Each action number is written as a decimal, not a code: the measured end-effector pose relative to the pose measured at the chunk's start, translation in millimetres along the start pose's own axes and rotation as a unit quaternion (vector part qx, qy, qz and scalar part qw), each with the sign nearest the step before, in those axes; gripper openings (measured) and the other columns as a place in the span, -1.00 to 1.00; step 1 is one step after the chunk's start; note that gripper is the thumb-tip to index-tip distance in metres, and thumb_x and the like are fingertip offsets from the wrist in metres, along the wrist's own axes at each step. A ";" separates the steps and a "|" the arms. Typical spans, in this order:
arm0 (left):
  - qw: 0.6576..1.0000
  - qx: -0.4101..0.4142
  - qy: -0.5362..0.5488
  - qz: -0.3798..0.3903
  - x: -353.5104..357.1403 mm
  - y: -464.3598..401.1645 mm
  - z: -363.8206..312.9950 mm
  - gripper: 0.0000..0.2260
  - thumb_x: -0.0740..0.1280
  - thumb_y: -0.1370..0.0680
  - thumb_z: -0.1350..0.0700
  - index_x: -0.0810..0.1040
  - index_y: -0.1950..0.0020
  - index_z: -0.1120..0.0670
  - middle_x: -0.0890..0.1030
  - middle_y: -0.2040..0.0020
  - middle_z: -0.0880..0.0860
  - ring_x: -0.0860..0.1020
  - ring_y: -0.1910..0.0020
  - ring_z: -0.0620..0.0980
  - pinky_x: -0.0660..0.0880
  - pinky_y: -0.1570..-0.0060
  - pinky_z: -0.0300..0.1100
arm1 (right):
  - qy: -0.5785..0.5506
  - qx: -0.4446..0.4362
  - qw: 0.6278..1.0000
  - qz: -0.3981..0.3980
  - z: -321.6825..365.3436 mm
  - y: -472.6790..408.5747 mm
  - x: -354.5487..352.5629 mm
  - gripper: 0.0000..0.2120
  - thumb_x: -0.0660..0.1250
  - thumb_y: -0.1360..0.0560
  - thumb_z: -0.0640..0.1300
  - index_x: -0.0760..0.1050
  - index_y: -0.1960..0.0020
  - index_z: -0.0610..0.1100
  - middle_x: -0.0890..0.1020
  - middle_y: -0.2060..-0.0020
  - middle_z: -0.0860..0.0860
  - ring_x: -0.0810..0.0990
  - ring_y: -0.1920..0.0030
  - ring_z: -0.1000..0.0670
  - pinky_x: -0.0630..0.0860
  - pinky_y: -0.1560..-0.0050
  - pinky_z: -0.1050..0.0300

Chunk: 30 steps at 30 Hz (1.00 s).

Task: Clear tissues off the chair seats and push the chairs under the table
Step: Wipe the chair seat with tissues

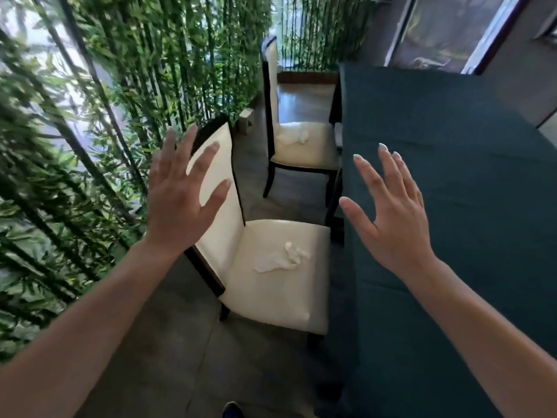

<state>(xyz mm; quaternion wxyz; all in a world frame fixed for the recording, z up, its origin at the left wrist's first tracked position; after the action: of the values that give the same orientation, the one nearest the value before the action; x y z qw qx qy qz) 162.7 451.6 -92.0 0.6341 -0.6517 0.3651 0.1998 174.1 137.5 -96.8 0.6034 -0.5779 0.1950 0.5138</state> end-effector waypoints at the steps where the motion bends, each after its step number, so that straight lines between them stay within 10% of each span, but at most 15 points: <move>1: 1.000 -0.002 0.006 -0.002 3.3 -2.9 8.7 -0.49 0.17 -0.68 -0.16 0.36 -0.57 0.05 0.16 -0.65 0.13 0.05 -0.64 0.23 0.07 -0.55 0.27 | 0.003 0.005 1.000 -0.007 5.4 -2.6 3.6 -0.39 0.11 -0.63 0.29 0.13 -0.63 0.14 0.05 -0.66 -0.01 -0.04 -0.65 -0.06 0.07 -0.58 -0.13; 16: 0.993 0.011 0.079 0.085 198.1 14.2 19.8 -0.51 0.19 -0.71 -0.10 0.34 -0.58 0.09 0.13 -0.64 0.24 0.03 -0.63 0.30 0.04 -0.54 0.33 | 0.001 0.050 0.999 -0.022 -51.1 -29.5 175.2 -0.47 0.21 -0.68 0.15 0.30 -0.59 -0.01 0.19 -0.62 -0.12 0.11 -0.63 -0.14 0.17 -0.56 -0.12; 30: 0.951 -0.134 0.018 0.280 471.6 39.8 65.9 -0.51 0.09 -0.72 -0.15 0.26 -0.62 0.01 0.12 -0.65 0.20 0.03 -0.63 0.30 -0.01 -0.57 0.27 | -0.032 0.115 0.964 0.239 -185.4 -74.6 442.3 -0.40 0.14 -0.66 0.26 0.13 -0.63 0.11 0.04 -0.66 -0.09 -0.01 -0.65 -0.17 0.11 -0.58 -0.21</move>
<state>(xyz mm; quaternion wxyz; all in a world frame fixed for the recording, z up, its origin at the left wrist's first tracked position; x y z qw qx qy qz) 455.3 413.5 -467.9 0.4530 -0.6060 0.5140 0.4042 478.7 160.2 -473.9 0.5315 -0.4248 0.3659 0.6350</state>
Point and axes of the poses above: each hand's wrist, its own y-axis away from the middle knuckle, its own x-axis out of the palm, z = x × y, the point moved 10 cm from there along -y, towards the middle knuckle
